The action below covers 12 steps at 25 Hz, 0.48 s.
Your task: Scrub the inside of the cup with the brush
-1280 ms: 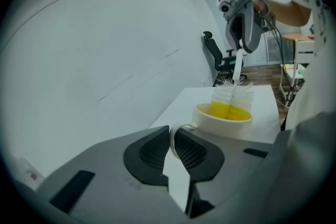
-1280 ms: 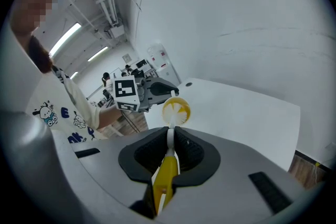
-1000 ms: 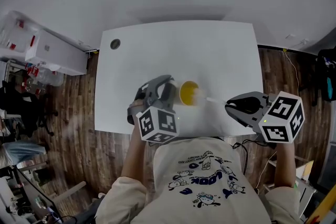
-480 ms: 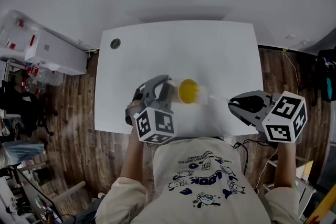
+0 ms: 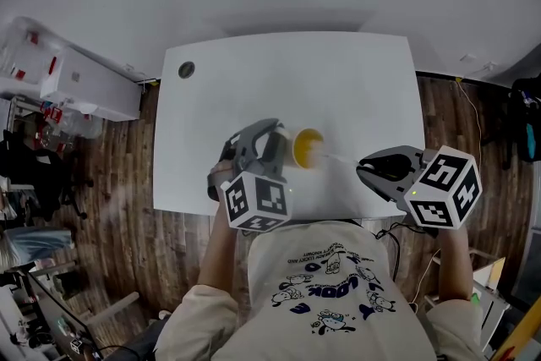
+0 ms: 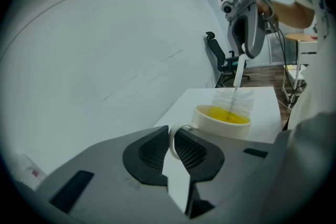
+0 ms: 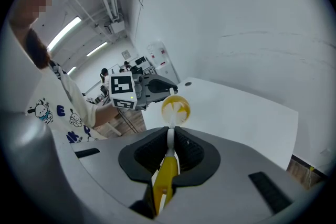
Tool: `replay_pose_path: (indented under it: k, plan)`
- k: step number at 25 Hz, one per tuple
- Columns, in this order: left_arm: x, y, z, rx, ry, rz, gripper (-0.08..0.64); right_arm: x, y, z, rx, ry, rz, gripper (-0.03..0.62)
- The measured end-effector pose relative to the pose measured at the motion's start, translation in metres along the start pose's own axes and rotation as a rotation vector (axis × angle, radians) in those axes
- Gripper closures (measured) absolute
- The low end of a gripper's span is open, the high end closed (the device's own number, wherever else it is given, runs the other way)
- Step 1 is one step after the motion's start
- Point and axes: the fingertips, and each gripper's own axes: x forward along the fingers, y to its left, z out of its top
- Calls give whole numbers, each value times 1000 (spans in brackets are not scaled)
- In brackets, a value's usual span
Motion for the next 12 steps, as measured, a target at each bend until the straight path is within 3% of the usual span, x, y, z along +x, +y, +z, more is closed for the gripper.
replay_pose_path:
  k: [12]
  plan:
    - [-1, -4, -3, 8, 10, 5, 525, -8, 8, 4, 6, -29, 22, 545]
